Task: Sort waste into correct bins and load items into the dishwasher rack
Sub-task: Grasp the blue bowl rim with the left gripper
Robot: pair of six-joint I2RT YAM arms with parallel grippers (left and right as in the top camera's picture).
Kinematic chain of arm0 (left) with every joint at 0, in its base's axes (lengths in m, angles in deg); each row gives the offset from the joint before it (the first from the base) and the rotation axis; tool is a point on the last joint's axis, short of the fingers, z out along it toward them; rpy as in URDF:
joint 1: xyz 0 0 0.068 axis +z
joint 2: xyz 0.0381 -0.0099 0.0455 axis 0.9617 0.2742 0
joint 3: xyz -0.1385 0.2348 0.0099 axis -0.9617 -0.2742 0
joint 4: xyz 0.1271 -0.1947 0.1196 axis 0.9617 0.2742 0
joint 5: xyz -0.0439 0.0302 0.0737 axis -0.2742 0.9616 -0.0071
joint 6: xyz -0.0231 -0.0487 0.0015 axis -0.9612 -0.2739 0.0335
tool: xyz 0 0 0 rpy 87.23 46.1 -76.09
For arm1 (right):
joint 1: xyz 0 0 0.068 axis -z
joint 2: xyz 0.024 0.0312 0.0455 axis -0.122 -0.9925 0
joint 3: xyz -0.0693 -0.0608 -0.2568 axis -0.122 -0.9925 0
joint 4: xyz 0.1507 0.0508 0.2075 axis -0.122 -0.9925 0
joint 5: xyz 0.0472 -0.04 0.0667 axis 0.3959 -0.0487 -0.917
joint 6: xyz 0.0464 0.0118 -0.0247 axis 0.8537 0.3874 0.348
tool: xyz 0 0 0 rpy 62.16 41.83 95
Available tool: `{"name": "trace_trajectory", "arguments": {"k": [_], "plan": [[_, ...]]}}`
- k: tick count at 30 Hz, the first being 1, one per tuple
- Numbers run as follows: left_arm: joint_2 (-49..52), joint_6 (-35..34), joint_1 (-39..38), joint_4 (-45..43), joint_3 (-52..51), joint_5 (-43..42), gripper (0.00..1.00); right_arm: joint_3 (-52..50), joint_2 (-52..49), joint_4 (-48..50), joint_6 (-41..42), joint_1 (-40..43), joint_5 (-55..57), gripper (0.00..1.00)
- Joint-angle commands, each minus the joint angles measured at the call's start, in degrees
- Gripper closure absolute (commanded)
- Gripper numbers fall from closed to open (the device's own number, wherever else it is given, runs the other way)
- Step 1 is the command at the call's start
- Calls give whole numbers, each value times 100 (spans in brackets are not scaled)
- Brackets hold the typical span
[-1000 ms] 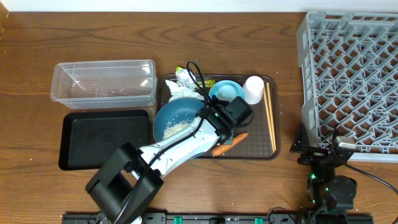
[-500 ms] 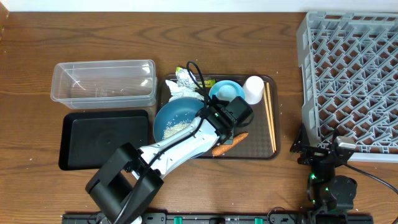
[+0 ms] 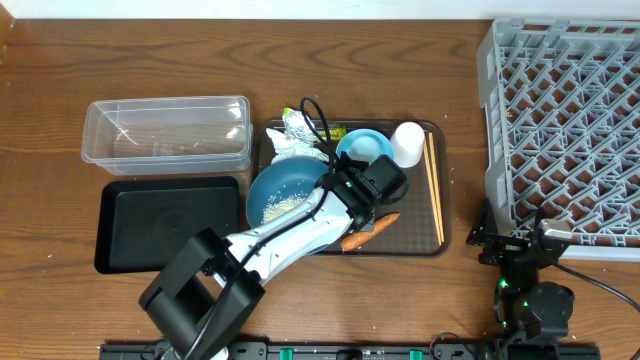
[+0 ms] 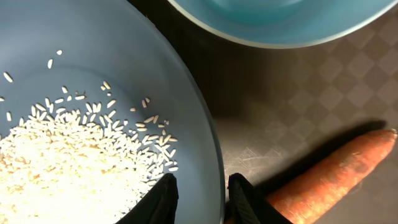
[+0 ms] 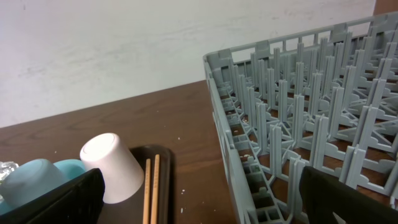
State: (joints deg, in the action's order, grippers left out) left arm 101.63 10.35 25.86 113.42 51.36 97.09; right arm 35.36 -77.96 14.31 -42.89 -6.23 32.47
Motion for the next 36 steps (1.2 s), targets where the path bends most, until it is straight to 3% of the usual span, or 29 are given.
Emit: {"name": "trace_trajectory", "arguments": {"k": [1,11,18,36], "plan": [[153,-13,2,-9,-35,114,69,-7,26,-26,-74,-90,17,1],[426,-13,2,-55,-35,111,69,-7,24,-26,-74,-90,17,1],[424,-13,2,-57,-35,114,93,-7,24,-26,-74,-90,17,1],[-116,247,4,544,131,457,94,-7,24,-26,-74,-90,17,1]]}}
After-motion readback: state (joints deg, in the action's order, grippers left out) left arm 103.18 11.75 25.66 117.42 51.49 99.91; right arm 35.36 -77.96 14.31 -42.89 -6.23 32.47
